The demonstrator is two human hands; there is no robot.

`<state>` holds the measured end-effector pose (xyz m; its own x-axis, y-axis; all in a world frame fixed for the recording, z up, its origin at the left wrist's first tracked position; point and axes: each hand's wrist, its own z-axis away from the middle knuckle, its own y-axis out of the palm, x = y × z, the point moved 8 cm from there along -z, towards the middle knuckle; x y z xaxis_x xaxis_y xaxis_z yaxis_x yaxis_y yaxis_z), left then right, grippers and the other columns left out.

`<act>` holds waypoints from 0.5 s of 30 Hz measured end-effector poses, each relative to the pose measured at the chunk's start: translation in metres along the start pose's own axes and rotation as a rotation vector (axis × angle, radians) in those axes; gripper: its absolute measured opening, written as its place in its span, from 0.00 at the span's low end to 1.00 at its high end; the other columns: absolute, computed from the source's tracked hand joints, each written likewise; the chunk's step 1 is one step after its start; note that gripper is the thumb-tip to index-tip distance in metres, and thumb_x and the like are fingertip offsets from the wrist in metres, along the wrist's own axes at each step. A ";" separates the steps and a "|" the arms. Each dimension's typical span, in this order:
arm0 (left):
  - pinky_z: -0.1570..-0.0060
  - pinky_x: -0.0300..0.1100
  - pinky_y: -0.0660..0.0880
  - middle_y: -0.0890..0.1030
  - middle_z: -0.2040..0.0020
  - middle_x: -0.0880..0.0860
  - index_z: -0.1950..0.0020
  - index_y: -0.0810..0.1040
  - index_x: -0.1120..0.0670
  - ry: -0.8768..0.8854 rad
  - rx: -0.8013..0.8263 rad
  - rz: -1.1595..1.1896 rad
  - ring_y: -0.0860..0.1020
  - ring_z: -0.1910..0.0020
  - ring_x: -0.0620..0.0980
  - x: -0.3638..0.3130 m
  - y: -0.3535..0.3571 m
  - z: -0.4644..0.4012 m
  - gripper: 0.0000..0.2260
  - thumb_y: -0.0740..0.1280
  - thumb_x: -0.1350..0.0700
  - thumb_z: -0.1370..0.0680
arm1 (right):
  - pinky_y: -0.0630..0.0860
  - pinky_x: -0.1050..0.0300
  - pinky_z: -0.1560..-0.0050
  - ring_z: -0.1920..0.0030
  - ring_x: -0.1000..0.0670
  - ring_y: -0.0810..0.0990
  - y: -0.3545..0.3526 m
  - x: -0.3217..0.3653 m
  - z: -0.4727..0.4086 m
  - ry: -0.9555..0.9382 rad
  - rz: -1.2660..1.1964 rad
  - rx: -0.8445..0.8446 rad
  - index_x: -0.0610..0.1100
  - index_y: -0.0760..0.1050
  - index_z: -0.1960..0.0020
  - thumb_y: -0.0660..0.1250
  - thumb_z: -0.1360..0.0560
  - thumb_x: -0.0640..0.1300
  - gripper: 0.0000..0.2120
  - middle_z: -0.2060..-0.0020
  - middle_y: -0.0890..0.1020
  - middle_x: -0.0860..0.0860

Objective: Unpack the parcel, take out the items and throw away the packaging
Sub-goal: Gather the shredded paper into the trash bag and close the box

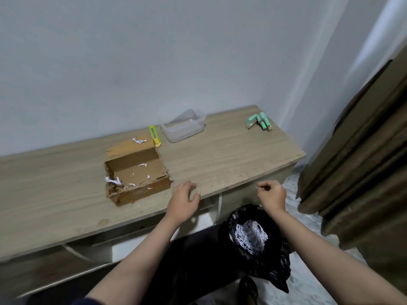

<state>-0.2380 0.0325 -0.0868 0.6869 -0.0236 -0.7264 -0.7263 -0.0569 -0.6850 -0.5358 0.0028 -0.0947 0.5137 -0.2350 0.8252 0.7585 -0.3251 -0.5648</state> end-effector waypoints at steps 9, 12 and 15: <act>0.44 0.44 0.70 0.77 0.46 0.53 0.48 0.78 0.56 0.130 -0.490 -0.057 0.73 0.43 0.50 -0.005 -0.115 0.035 0.13 0.60 0.51 0.27 | 0.79 0.56 0.56 0.61 0.48 0.79 0.104 0.159 0.035 -0.392 -0.148 0.176 0.44 0.79 0.58 0.69 0.31 0.37 0.03 0.60 0.80 0.46; 0.42 0.51 0.71 0.73 0.41 0.55 0.42 0.76 0.55 -0.036 -0.610 -0.098 0.71 0.40 0.54 0.026 -0.157 0.037 0.17 0.62 0.49 0.28 | 0.76 0.58 0.53 0.58 0.50 0.80 0.155 0.192 0.043 -0.311 -0.227 0.383 0.43 0.79 0.51 0.67 0.28 0.38 0.06 0.58 0.81 0.47; 0.36 0.53 0.63 0.69 0.35 0.59 0.33 0.68 0.57 -0.331 -0.594 -0.035 0.66 0.35 0.59 0.077 -0.183 0.029 0.24 0.67 0.50 0.26 | 0.74 0.69 0.57 0.57 0.52 0.77 0.197 0.224 0.050 -0.154 -0.400 0.541 0.40 0.75 0.44 0.65 0.26 0.36 0.11 0.56 0.79 0.47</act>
<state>-0.0531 0.0704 -0.0192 0.5967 0.2899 -0.7483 -0.5019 -0.5928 -0.6299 -0.2513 -0.0675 -0.0204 0.1731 -0.0462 0.9838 0.9746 0.1524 -0.1644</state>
